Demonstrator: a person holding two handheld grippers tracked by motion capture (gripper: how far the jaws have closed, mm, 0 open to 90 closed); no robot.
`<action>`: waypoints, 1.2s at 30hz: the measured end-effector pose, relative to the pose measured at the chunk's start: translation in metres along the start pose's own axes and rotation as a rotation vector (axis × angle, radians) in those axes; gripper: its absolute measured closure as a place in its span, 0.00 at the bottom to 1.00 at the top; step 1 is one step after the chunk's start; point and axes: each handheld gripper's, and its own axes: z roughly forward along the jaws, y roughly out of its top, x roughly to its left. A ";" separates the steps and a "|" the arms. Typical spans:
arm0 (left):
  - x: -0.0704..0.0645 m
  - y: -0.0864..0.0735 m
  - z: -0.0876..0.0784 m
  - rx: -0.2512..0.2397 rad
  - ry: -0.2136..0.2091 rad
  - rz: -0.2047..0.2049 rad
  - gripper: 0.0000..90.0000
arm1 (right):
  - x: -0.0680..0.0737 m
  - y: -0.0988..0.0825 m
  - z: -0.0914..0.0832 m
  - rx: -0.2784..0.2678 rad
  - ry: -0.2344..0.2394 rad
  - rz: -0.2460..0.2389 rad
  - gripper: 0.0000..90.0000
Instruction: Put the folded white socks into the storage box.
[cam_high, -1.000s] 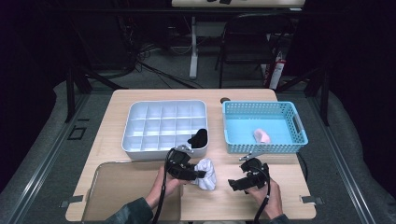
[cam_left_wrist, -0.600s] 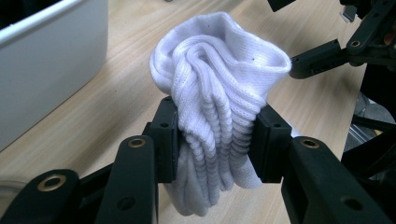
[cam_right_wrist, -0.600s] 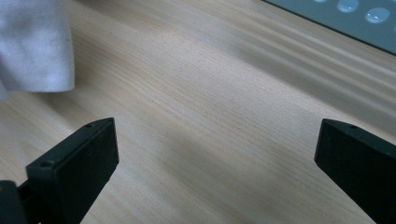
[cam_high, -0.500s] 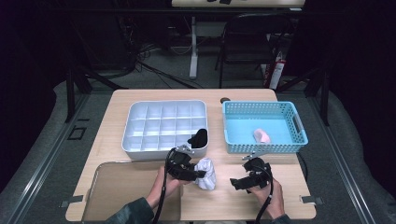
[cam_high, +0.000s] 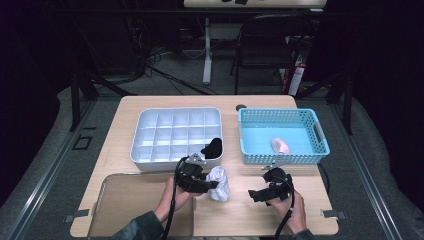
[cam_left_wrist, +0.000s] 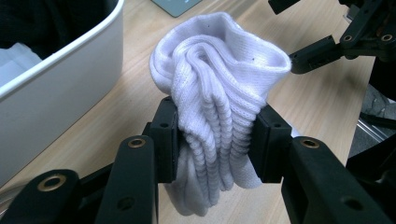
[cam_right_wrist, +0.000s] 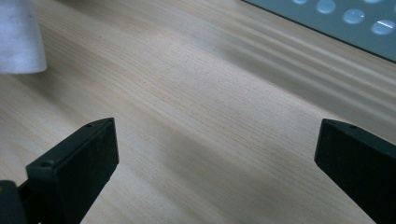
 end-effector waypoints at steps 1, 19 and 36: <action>0.001 0.000 -0.001 -0.005 0.000 -0.001 0.66 | 0.000 0.000 -0.001 0.010 -0.002 -0.007 0.00; 0.007 0.002 -0.026 -0.049 0.075 0.031 0.66 | 0.002 0.004 0.001 -0.005 -0.010 -0.009 0.00; 0.012 0.010 -0.051 -0.102 0.167 0.049 0.66 | 0.000 0.004 -0.001 -0.006 -0.024 0.002 0.00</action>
